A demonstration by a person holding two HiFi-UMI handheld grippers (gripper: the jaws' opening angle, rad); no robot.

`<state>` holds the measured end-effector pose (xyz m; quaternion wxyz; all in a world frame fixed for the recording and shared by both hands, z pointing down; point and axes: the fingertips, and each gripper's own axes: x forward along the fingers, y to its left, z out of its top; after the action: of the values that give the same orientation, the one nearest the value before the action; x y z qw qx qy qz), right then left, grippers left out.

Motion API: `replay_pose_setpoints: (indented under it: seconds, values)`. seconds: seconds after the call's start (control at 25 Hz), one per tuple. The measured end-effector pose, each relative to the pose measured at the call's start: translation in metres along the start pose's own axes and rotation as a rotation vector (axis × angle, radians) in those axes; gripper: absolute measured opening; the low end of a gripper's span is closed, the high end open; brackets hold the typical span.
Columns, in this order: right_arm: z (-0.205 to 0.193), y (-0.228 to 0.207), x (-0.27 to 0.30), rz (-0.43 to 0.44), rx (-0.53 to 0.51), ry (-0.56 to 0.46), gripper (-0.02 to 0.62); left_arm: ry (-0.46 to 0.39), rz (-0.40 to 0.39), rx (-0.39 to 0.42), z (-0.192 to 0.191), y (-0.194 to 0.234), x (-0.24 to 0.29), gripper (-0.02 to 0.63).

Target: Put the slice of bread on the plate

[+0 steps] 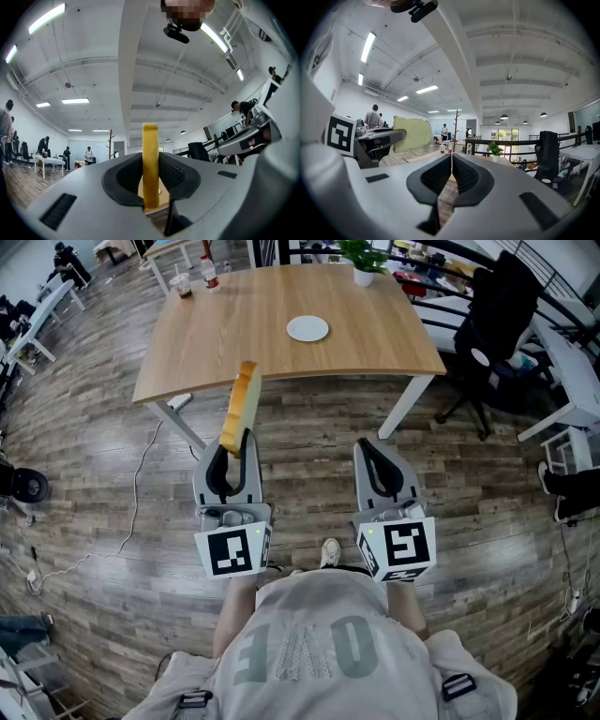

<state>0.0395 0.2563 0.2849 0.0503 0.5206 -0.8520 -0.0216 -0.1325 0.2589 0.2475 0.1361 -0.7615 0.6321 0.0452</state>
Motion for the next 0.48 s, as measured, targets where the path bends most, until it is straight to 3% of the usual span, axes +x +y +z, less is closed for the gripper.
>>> replay_pose_setpoints:
  seconds: [0.48]
  values:
    - [-0.003, -0.016, 0.004, 0.004, -0.016, -0.016, 0.021, 0.006, 0.013, 0.007, -0.004, -0.008, 0.011, 0.092]
